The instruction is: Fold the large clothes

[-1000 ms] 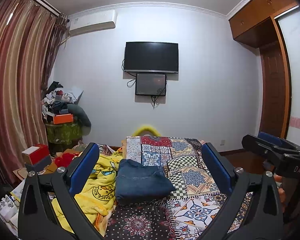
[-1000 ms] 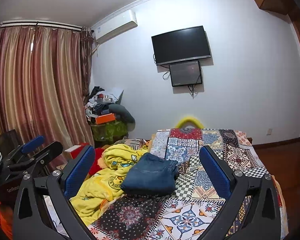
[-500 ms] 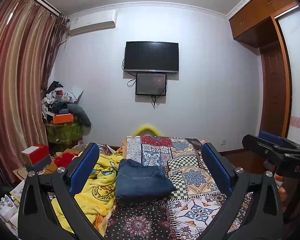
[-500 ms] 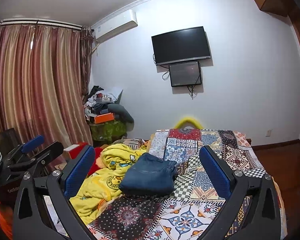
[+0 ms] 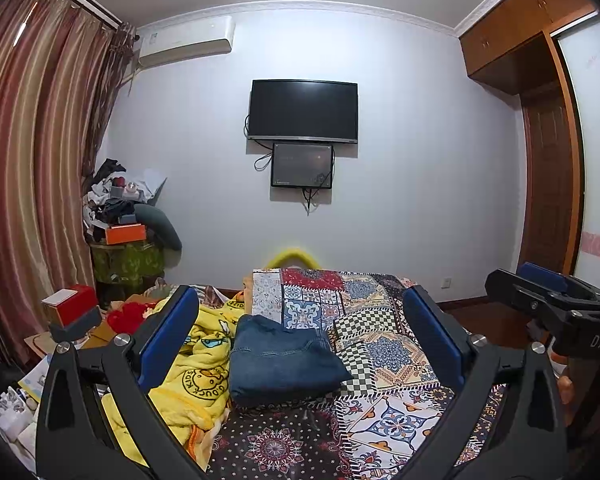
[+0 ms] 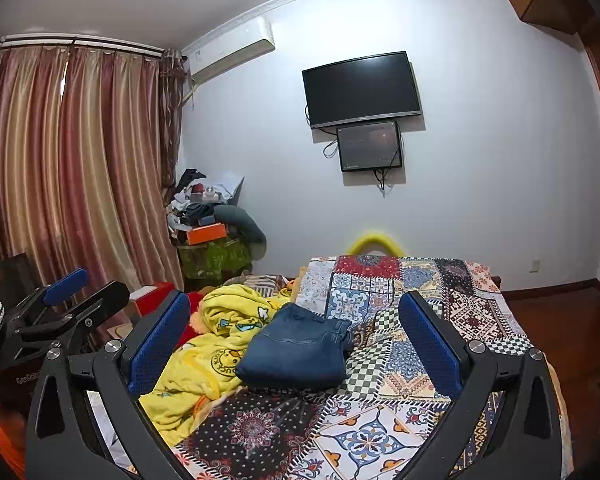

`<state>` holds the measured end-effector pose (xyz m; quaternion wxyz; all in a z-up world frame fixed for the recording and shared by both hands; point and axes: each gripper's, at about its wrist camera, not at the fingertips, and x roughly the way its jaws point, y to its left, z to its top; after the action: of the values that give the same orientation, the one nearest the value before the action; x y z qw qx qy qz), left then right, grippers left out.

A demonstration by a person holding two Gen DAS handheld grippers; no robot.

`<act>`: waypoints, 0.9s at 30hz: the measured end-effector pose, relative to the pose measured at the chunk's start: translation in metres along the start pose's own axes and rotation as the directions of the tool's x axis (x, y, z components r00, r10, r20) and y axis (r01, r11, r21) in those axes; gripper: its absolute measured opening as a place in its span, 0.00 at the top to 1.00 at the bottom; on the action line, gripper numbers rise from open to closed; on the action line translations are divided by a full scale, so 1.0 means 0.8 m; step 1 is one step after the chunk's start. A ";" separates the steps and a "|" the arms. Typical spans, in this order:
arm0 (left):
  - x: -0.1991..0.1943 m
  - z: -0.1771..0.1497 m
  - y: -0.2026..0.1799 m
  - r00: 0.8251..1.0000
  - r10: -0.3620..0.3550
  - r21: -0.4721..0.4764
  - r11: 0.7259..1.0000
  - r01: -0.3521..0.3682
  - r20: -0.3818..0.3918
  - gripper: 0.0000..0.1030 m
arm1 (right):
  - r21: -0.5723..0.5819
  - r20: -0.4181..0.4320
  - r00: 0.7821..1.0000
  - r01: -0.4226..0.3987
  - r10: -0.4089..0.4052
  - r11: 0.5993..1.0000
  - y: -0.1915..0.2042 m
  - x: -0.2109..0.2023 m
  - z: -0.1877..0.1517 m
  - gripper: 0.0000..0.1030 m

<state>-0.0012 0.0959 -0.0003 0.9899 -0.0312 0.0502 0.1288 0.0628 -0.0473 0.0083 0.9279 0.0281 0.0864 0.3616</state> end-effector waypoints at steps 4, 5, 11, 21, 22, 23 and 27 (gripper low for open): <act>0.002 0.001 0.001 1.000 -0.007 -0.003 1.000 0.007 -0.006 0.00 | -0.007 -0.003 1.000 0.003 -0.003 1.000 0.000 -0.001 0.001 0.00; 0.003 0.000 0.000 1.000 -0.009 -0.004 1.000 0.009 -0.006 0.00 | -0.006 -0.003 1.000 0.004 -0.004 1.000 0.000 -0.001 0.002 0.00; 0.004 -0.001 0.003 0.999 -0.037 -0.006 0.999 0.037 -0.019 0.00 | 0.002 -0.008 1.000 0.005 -0.005 1.000 -0.001 0.001 0.004 0.00; 0.005 -0.004 -0.001 0.998 -0.050 0.002 0.999 0.050 -0.030 0.00 | 0.004 -0.011 1.000 0.008 -0.008 1.000 -0.002 0.002 0.006 0.00; 0.005 -0.004 -0.001 0.998 -0.051 0.002 0.999 0.051 -0.029 0.00 | 0.005 -0.010 1.000 0.008 -0.008 1.000 -0.003 0.002 0.006 0.00; 0.005 -0.004 -0.001 0.998 -0.054 0.003 0.999 0.054 -0.029 0.00 | 0.005 -0.011 1.000 0.009 -0.009 1.000 -0.003 0.001 0.005 0.00; 0.005 -0.003 -0.002 0.998 -0.059 0.000 0.998 0.059 -0.027 0.00 | 0.007 -0.010 1.000 0.012 -0.012 1.000 -0.004 0.001 0.005 0.00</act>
<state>0.0027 0.0954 -0.0034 0.9926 -0.0339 0.0627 0.0988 0.0661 -0.0494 0.0118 0.9295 0.0292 0.0924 0.3560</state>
